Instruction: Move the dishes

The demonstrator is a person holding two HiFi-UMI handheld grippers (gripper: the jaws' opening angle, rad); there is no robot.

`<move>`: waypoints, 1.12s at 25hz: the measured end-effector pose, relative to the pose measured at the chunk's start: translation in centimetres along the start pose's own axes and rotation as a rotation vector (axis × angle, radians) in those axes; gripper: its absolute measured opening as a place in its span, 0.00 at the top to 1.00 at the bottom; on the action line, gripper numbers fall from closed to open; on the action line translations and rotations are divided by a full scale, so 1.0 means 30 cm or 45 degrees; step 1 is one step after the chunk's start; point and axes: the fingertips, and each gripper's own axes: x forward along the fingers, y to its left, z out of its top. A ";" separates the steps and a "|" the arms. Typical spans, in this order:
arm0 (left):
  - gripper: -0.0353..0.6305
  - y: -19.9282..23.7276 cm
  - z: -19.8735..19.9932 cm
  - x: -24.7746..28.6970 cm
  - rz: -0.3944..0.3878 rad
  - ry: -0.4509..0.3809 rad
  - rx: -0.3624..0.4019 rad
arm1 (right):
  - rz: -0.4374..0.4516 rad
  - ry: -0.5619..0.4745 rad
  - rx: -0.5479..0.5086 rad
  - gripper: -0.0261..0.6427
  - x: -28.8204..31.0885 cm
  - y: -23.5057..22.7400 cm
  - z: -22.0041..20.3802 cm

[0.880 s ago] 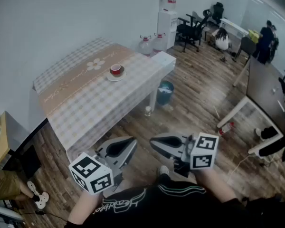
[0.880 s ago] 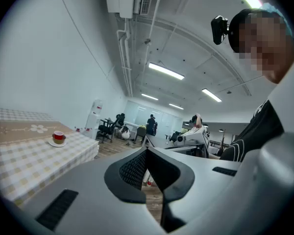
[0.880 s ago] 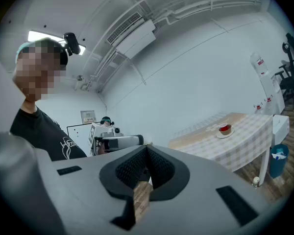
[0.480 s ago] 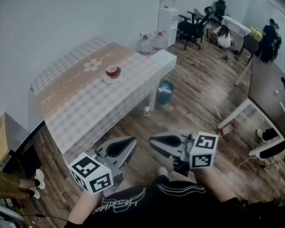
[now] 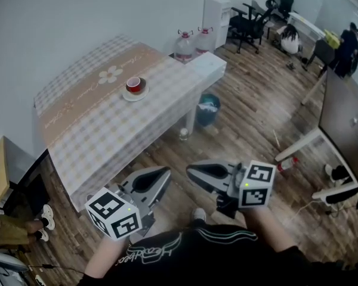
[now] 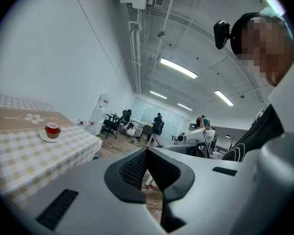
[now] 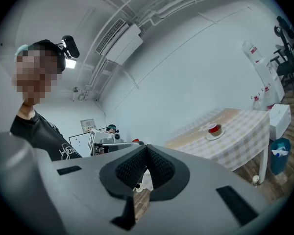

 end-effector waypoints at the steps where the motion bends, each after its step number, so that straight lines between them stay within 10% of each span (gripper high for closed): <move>1: 0.96 0.012 0.005 0.032 0.003 0.004 -0.004 | 0.001 0.000 0.011 0.94 -0.009 -0.030 0.011; 28: 0.96 0.139 0.004 0.520 -0.006 0.063 -0.108 | -0.013 0.046 0.117 0.94 -0.205 -0.470 0.102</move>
